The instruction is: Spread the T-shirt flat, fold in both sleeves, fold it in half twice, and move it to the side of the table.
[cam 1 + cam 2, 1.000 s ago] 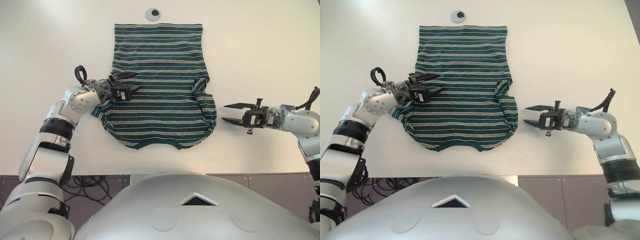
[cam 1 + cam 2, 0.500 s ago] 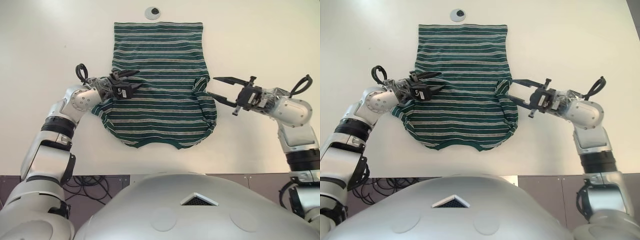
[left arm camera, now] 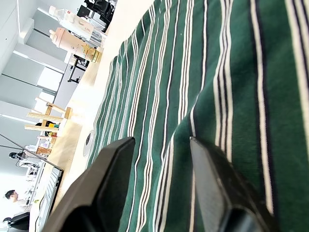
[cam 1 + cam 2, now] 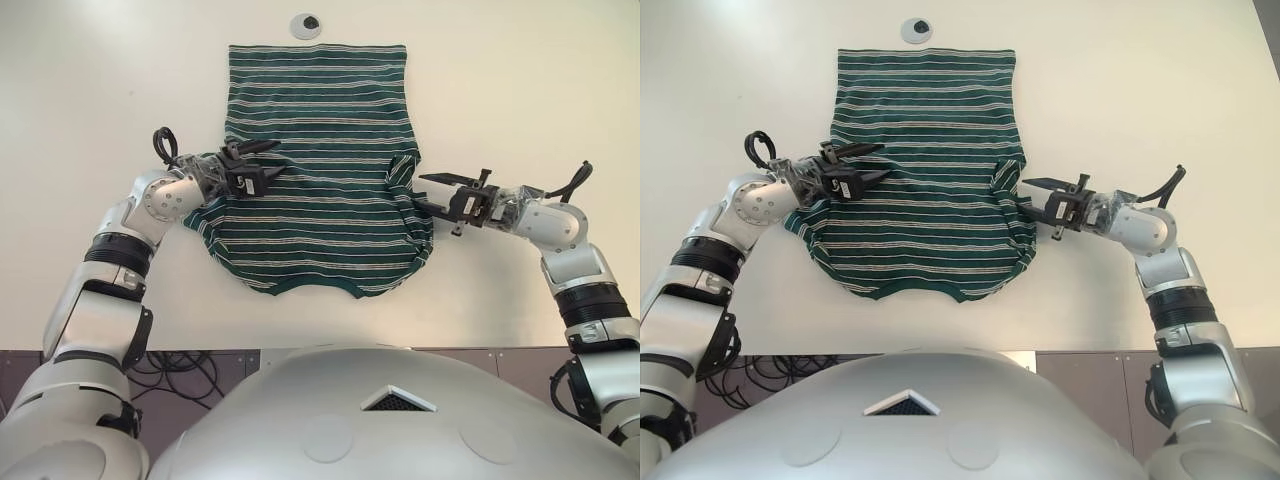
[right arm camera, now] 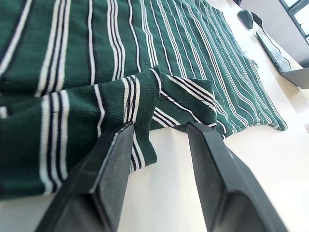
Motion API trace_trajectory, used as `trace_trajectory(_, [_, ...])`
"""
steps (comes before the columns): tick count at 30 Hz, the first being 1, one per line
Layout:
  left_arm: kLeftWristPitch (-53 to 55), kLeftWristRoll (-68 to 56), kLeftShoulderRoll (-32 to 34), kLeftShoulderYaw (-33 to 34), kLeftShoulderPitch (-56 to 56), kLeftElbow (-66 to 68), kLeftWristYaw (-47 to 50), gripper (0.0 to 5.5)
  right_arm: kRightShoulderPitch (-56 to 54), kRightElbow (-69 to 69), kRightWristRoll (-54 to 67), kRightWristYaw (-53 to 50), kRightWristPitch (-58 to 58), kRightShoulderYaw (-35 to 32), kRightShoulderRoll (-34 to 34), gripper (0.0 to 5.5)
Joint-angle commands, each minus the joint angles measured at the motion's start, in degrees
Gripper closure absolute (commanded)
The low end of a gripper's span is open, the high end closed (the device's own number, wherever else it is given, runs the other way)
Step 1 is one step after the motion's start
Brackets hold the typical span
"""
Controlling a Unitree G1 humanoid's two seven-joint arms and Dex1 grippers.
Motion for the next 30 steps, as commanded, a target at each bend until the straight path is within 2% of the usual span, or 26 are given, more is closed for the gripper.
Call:
trace_trajectory(1, [2.57,3.24,-0.63,-2.39,2.16,2.58,-1.97,3.44,3.24,-0.54,-1.63,4.33,1.10,0.94,-5.28,3.51])
trace_trajectory(14, [2.57,3.07,-0.56,-2.35,1.90,3.25,-1.80,3.44,9.22,-7.43,1.18,10.46,3.65,0.63,-13.78,3.51])
trace_trajectory(19, [2.21,2.58,-0.56,-1.91,1.83,2.83,-1.57,3.44,10.78,-13.31,6.11,11.38,5.72,-3.14,-16.55,3.51])
trace_trajectory(21, [1.88,-3.10,-1.71,0.14,2.66,0.95,-3.91,3.44,10.17,-15.58,7.41,10.43,6.66,-5.42,-16.32,3.51])
trace_trajectory(25, [7.35,-24.49,-3.82,7.37,6.33,-15.07,-9.89,3.44,7.67,-17.54,8.12,6.87,6.72,-8.89,-14.27,3.51])
trace_trajectory(30, [19.16,-40.34,1.48,15.66,13.94,-30.45,-17.65,3.44,6.28,-16.89,7.48,2.81,6.93,-10.73,-12.08,3.51])
